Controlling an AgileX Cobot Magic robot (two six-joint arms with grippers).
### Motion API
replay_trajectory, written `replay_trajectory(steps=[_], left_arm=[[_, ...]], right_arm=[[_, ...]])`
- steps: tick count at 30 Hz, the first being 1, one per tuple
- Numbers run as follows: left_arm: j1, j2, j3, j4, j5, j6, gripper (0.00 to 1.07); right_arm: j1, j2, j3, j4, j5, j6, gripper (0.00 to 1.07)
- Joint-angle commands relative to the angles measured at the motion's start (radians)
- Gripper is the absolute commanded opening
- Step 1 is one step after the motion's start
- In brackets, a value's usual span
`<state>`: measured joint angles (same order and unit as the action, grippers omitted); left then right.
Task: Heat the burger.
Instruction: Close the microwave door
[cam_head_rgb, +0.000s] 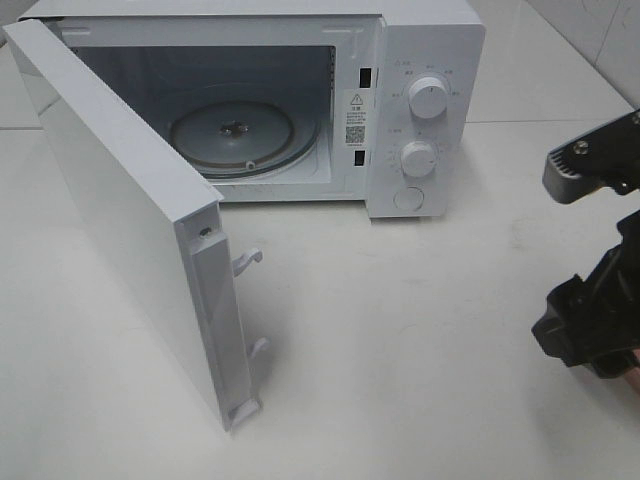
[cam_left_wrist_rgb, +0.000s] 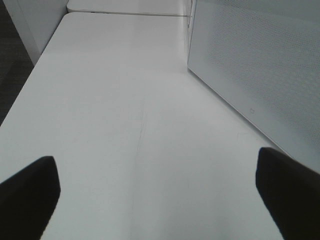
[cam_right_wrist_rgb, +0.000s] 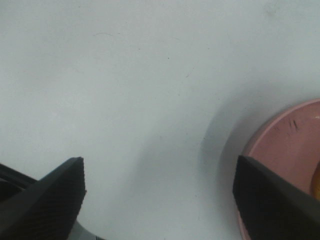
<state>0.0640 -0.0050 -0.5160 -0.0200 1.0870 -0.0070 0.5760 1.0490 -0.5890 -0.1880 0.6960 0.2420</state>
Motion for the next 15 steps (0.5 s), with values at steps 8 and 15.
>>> replay_trajectory(steps=[8, 15], left_arm=[[0.002, -0.005, 0.000, -0.001, -0.014, 0.000, 1.00], [0.002, -0.005, 0.000, -0.001, -0.014, 0.000, 1.00]], right_arm=[[-0.002, -0.147, -0.108, 0.070, 0.249, -0.137, 0.79], [-0.002, -0.247, -0.115, 0.078, 0.310, -0.153, 0.79]])
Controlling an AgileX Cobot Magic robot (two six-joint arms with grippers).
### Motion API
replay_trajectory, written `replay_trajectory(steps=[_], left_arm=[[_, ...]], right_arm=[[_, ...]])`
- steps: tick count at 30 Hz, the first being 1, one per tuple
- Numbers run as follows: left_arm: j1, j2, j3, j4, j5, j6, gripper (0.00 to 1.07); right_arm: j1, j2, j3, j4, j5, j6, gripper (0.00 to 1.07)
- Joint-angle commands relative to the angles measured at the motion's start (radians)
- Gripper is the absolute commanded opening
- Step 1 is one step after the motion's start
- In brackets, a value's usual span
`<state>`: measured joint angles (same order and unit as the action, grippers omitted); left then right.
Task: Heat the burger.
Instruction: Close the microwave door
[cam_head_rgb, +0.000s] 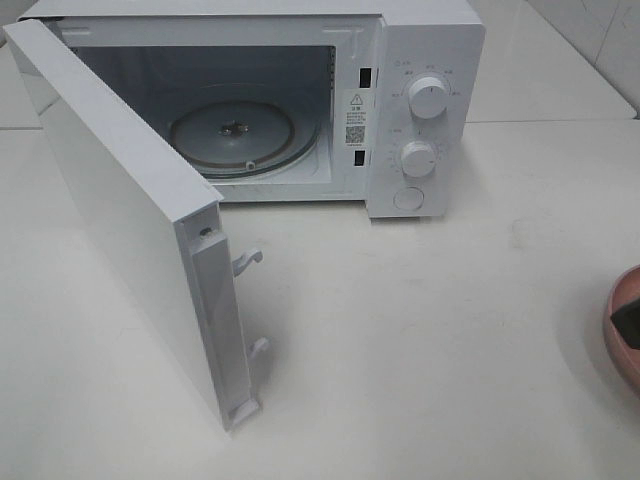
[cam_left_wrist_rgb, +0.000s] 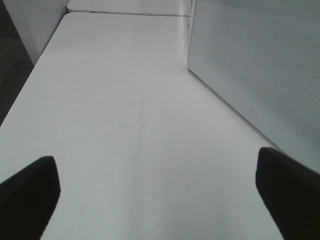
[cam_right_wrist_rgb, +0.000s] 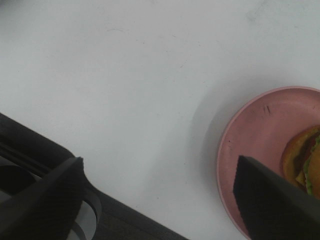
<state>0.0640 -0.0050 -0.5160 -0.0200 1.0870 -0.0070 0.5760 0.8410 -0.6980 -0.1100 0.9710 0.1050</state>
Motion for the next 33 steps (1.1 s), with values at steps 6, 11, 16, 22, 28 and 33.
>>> replay_trajectory(steps=[6, 11, 16, 22, 28, 33], left_arm=[[0.002, -0.005, 0.000, -0.001, -0.014, 0.000, 1.00], [0.002, -0.005, 0.000, -0.001, -0.014, 0.000, 1.00], [0.002, -0.005, 0.000, -0.001, -0.014, 0.000, 1.00], [0.002, -0.005, 0.000, -0.001, -0.014, 0.000, 1.00], [0.002, -0.005, 0.000, -0.001, -0.014, 0.000, 1.00], [0.002, -0.005, 0.000, -0.001, -0.014, 0.000, 1.00]], right_arm=[[-0.015, -0.177, -0.005, -0.003, 0.074, -0.016, 0.78], [-0.117, -0.253, 0.017, 0.004, 0.061, -0.019, 0.78], [-0.186, -0.326, 0.056, 0.023, 0.054, -0.020, 0.78], [-0.266, -0.462, 0.144, 0.053, 0.037, -0.031, 0.76], [-0.341, -0.574, 0.200, 0.052, 0.024, -0.048, 0.76], [-0.405, -0.665, 0.200, 0.060, 0.024, -0.072, 0.76]])
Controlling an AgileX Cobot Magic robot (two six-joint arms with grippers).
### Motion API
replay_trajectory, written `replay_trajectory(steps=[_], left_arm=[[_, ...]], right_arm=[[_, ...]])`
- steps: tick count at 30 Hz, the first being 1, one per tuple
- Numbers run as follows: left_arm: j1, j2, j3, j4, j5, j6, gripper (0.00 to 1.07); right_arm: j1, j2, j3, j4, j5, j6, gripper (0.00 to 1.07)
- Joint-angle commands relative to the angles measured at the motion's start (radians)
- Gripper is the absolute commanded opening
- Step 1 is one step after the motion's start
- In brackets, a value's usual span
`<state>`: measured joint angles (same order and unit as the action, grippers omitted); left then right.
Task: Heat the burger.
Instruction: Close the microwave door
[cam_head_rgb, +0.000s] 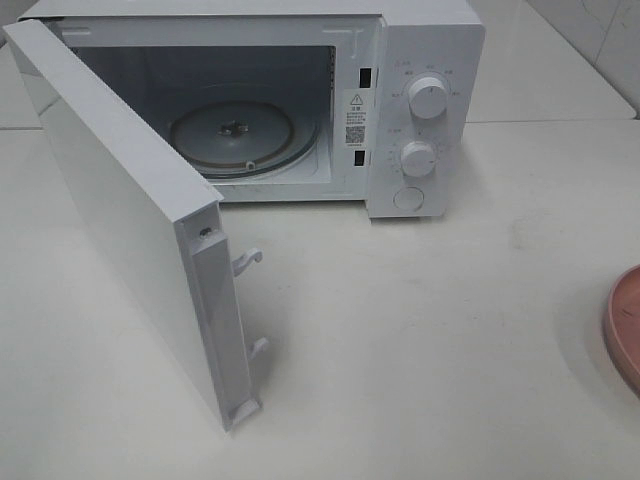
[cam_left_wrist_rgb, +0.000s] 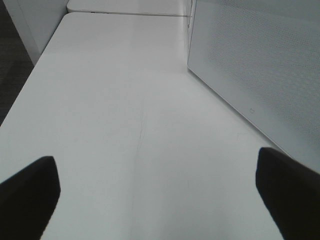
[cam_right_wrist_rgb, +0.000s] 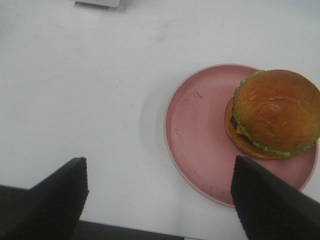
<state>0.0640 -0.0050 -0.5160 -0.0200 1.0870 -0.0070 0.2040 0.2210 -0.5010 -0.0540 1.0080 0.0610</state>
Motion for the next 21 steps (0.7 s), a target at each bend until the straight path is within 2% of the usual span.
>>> replay_trajectory(steps=[1, 7, 13, 21], left_arm=[[0.002, -0.005, 0.000, -0.001, -0.014, 0.000, 1.00], [0.002, -0.005, 0.000, -0.001, -0.014, 0.000, 1.00], [0.002, -0.005, 0.000, -0.001, -0.014, 0.000, 1.00], [0.002, -0.005, 0.000, 0.000, -0.014, 0.000, 1.00]], right_arm=[[-0.046, -0.064, 0.003, 0.008, -0.013, -0.034, 0.76], [-0.099, -0.162, 0.003, 0.023, -0.013, -0.055, 0.76], [-0.099, -0.252, 0.003, 0.023, -0.013, -0.055, 0.76], [-0.099, -0.257, 0.003, 0.023, -0.013, -0.053, 0.76]])
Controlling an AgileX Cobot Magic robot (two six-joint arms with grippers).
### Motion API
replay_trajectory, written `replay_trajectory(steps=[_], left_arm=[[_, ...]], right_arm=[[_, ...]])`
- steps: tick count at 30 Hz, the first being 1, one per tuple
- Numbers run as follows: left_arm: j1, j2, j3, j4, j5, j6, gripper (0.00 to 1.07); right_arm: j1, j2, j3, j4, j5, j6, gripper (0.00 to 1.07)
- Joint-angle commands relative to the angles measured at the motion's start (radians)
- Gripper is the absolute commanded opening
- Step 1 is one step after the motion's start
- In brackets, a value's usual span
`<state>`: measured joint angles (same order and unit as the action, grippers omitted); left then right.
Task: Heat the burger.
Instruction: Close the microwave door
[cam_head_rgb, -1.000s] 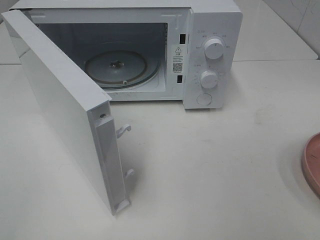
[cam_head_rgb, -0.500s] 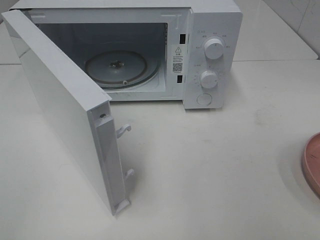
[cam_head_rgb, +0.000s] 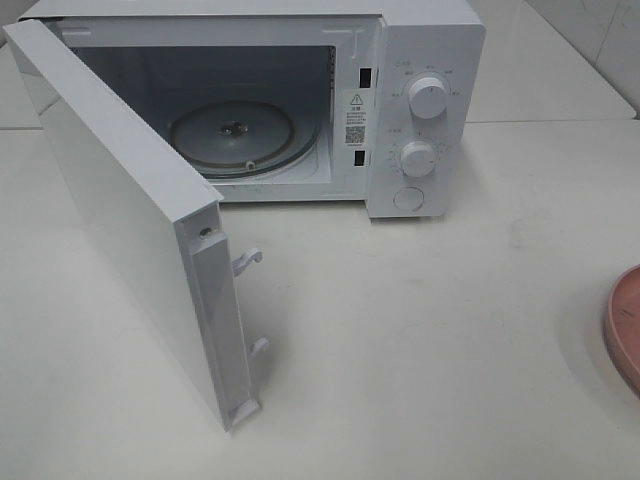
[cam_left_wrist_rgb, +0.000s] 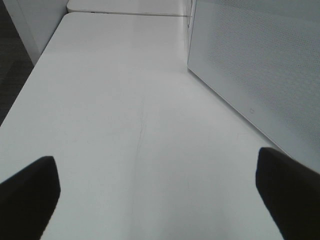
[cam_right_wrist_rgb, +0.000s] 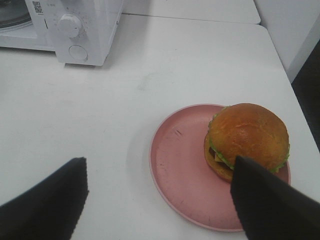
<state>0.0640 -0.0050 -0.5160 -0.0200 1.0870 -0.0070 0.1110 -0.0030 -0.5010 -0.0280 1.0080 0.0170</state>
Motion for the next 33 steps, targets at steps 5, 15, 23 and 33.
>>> replay_trajectory(steps=[5, 15, 23, 33], left_arm=[[0.002, -0.005, 0.000, 0.000, -0.014, 0.000, 1.00], [0.002, -0.005, 0.000, 0.000, -0.014, 0.000, 1.00], [0.002, -0.005, 0.000, 0.000, -0.014, 0.000, 1.00], [0.002, -0.005, 0.000, 0.000, -0.014, 0.000, 1.00]], right_arm=[[-0.006, -0.033, 0.003, -0.003, -0.013, -0.008, 0.76], [-0.006, -0.033, 0.003, -0.003, -0.013, -0.008, 0.76], [-0.006, -0.033, 0.003, -0.003, -0.013, -0.008, 0.76], [-0.006, -0.033, 0.003, -0.003, -0.013, -0.008, 0.76]])
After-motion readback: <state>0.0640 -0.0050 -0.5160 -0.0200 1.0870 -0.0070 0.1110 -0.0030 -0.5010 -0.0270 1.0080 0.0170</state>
